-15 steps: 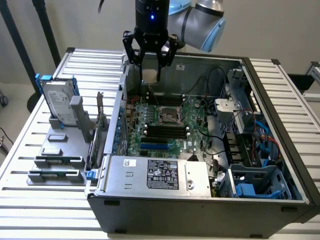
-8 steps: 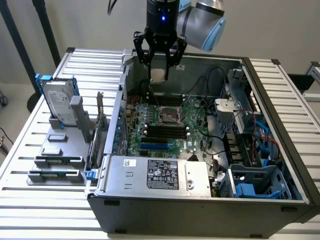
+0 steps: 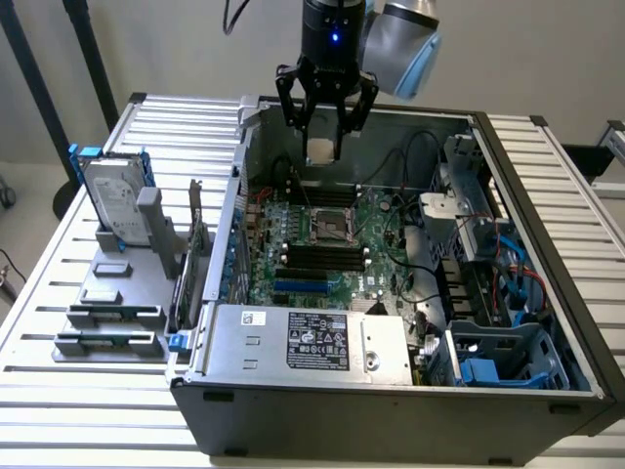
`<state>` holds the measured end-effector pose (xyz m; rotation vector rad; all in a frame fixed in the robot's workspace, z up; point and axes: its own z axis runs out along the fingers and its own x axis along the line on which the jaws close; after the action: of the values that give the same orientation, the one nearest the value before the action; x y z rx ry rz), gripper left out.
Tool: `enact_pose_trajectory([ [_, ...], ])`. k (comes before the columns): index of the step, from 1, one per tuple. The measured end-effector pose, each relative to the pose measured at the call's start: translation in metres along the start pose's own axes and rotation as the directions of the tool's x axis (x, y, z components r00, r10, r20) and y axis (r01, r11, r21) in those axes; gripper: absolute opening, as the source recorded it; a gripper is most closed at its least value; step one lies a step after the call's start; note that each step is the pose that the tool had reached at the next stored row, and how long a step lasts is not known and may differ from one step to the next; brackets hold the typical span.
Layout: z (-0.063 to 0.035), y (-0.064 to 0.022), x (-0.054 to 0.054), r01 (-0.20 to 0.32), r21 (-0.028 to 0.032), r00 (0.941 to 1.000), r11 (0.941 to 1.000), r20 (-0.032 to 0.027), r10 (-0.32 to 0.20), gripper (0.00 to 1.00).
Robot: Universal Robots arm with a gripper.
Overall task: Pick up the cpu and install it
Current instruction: 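Pick up the cpu and move it towards the insertion slot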
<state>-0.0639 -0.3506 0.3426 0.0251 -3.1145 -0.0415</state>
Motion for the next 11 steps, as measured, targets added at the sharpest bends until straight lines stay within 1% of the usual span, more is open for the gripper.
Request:
enact_pose_trajectory([
  [1, 0.0006, 0.0005, -0.002, -0.003, 0.0053, 1.0, 1.0, 0.0002, 0.003, 0.55],
  [2, 0.0012, 0.0011, -0.004, -0.006, 0.0092, 1.0, 0.9999, 0.0003, 0.006, 0.55],
  [4, 0.0027, 0.0024, -0.01, -0.009, 0.0102, 1.0, 0.9999, 0.0003, 0.009, 0.55],
  [7, 0.0059, 0.004, -0.019, -0.013, 0.0102, 0.9999, 0.9999, 0.0005, 0.013, 0.55],
  [11, 0.0127, 0.0054, -0.025, -0.023, 0.0099, 0.9997, 0.9997, 0.0007, 0.023, 0.55],
])
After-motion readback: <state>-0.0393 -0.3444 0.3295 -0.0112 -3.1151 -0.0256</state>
